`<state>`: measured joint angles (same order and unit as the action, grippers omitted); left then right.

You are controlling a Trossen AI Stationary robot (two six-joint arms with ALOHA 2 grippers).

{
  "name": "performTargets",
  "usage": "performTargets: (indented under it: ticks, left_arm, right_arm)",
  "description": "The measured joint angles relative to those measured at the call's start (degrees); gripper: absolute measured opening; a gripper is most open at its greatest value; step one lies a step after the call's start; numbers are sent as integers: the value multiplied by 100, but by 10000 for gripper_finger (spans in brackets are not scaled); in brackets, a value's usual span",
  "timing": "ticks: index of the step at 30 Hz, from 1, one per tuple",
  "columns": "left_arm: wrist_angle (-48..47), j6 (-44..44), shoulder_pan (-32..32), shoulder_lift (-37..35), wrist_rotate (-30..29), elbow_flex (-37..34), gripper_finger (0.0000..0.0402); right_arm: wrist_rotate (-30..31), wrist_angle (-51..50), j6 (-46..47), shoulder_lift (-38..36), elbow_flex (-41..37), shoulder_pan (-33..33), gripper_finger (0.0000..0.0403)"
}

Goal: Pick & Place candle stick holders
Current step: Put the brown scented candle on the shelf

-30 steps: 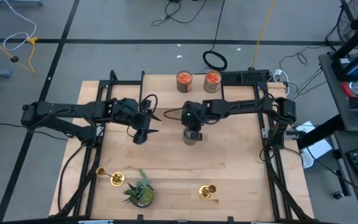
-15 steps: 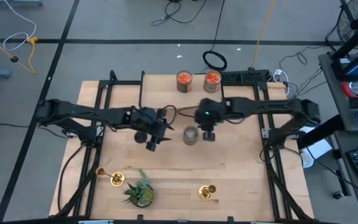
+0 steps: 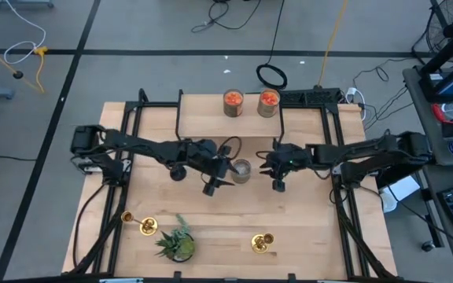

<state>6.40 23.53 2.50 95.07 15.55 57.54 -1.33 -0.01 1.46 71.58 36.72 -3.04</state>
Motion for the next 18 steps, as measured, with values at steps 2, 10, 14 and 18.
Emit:
performTargets:
  ticks: [2, 10, 14, 18]
  left_arm:
    - [-93, -2, 16, 223, -15, 197, 211]
    - [-533, -23, 38, 509, -103, 465, 211]
    - [-767, -136, 83, 506, -439, 469, 211]
    - [-1045, -310, 144, 535, -509, 469, 211]
  right_arm:
    - [1, 500, -59, 186, -192, -10, 84]
    - [-25, 1596, -58, 946, -300, -215, 84]
    - [-36, 1926, -158, 1273, -298, -218, 84]
    - [-43, 2469, -192, 1431, -298, -218, 84]
